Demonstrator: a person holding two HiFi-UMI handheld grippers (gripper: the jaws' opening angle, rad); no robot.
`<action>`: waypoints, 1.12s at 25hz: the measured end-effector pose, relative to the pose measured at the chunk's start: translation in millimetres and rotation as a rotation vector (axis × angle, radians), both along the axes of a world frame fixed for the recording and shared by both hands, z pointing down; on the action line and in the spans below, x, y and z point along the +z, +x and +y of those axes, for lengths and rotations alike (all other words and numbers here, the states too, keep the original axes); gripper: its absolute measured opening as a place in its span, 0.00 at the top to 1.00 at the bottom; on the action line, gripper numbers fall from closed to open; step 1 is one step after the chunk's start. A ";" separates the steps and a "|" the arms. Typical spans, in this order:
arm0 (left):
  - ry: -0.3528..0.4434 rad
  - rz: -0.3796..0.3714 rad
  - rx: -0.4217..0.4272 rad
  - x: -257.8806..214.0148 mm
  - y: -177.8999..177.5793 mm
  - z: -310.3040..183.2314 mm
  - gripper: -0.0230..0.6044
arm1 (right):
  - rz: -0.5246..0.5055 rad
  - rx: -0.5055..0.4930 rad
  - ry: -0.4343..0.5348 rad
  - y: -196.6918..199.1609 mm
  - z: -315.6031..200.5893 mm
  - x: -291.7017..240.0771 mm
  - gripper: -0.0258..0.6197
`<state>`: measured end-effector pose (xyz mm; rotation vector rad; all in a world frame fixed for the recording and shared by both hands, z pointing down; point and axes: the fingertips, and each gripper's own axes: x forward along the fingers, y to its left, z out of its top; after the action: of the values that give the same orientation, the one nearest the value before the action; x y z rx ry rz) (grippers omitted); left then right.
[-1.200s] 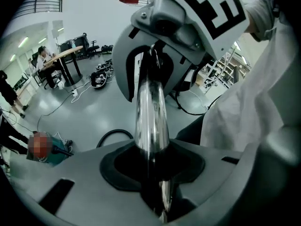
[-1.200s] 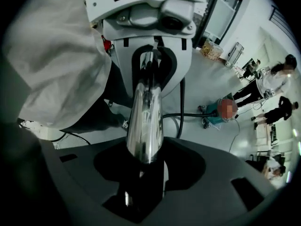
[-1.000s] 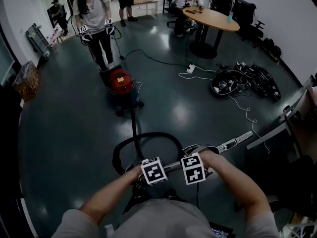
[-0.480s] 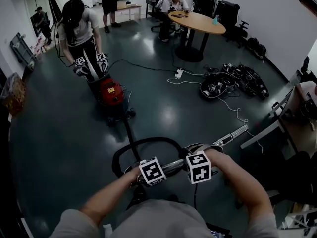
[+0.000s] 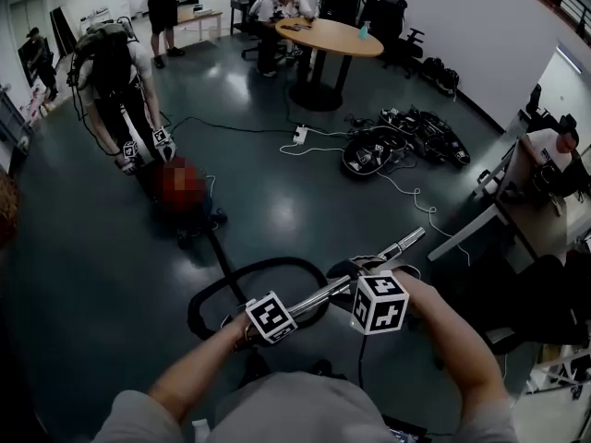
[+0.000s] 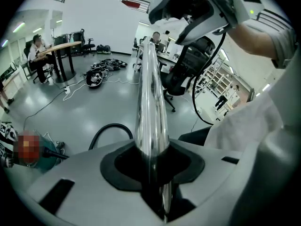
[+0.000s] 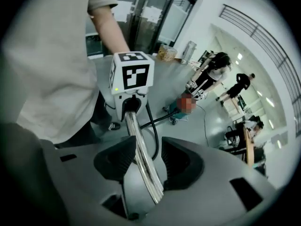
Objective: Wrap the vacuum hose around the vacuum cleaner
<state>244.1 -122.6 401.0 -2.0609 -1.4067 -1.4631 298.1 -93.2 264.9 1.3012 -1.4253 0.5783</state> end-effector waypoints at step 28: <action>-0.185 0.102 -0.413 -25.0 67.2 8.9 0.73 | -0.819 1.163 1.121 73.3 3.7 30.2 0.57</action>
<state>311.3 -113.7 376.0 -2.6242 -1.1626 -1.3824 371.3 -89.5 295.1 3.1179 -1.5401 1.2373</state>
